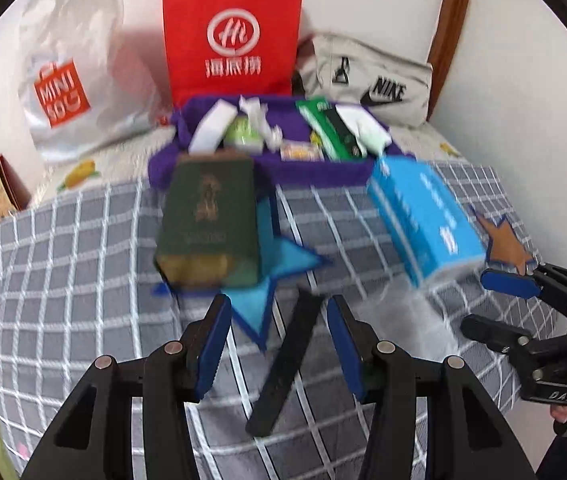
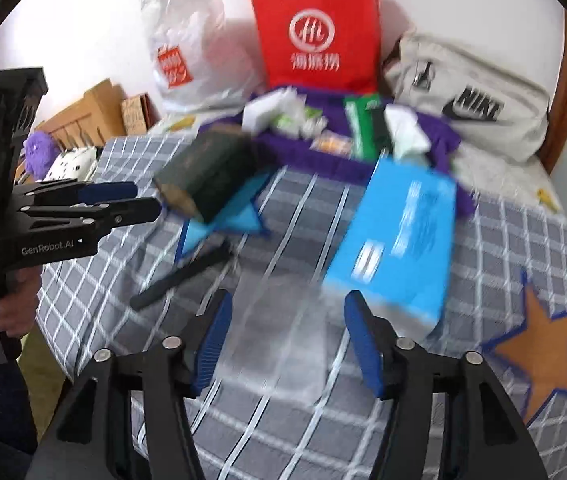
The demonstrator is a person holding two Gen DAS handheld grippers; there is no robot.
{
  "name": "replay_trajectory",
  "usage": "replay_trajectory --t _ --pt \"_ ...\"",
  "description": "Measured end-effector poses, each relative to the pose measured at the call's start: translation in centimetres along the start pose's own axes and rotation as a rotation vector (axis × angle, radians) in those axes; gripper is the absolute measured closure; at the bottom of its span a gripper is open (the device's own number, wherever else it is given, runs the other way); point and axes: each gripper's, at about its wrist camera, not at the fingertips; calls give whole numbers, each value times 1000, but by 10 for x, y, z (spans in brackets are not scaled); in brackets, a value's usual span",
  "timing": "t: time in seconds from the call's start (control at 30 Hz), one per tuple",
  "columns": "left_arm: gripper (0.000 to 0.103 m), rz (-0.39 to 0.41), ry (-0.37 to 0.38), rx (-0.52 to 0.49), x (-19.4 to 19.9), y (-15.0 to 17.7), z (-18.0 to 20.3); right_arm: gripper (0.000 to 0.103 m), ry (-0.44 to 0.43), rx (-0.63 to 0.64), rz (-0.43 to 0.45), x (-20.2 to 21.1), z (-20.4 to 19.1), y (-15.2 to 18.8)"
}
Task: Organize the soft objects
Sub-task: 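Move the right gripper to the white mesh bag while the left gripper reaches the black watch strap, then grasp the white mesh bag with the right gripper while the left gripper grasps the black strap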
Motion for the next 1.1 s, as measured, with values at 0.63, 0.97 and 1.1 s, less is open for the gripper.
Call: replay_trajectory --t 0.63,0.97,1.1 --pt "26 -73 -7 -162 -45 63 25 23 -19 -142 -75 -53 5 44" --pt "25 -19 15 -140 -39 69 20 15 -23 -120 -29 -57 1 50" --pt "25 -14 18 -131 -36 71 17 12 -17 -135 -31 -58 1 48"
Point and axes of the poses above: each gripper's, at about its wrist camera, not at the fingertips, and x roughly against the way its jaws point, z to its right, y to its underside, and after that the axes turned 10 degrees about z, right-handed
